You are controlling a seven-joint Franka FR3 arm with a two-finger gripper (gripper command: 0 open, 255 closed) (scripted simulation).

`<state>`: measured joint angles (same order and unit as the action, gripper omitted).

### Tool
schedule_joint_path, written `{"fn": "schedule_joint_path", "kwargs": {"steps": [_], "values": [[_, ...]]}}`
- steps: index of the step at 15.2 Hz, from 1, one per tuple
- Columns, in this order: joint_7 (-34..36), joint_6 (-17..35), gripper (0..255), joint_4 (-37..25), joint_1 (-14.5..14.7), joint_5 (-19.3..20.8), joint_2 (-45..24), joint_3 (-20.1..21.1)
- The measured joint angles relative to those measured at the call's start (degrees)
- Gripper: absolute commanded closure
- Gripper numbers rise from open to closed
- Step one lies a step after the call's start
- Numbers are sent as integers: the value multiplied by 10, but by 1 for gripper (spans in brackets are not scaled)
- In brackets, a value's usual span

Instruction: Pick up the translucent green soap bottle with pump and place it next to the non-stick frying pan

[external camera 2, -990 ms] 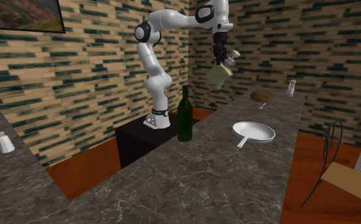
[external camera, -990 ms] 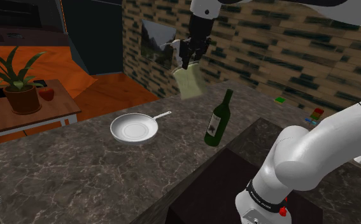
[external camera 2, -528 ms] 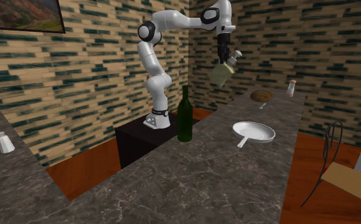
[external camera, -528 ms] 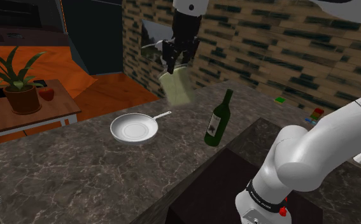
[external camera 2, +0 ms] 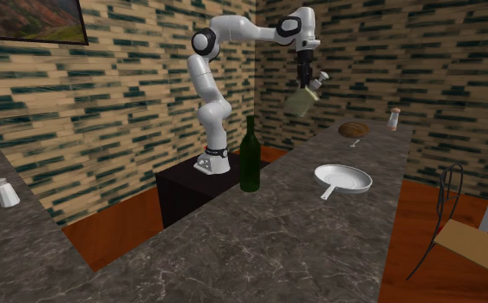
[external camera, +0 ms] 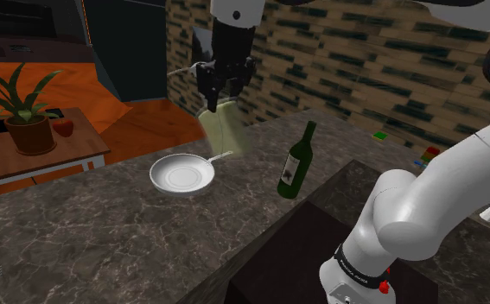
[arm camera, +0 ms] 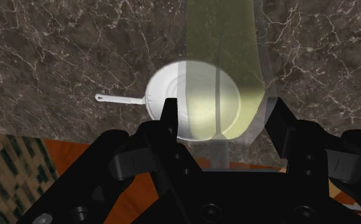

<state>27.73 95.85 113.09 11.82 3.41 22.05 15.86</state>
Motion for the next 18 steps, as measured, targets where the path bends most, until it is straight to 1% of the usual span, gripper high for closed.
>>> {"fn": "schedule_joint_path", "kwargs": {"steps": [13, 18], "values": [[12, 99, 255, 111, 4, -3, 11, 4], [19, 135, 255, 142, 5, -2, 6, 8]]}}
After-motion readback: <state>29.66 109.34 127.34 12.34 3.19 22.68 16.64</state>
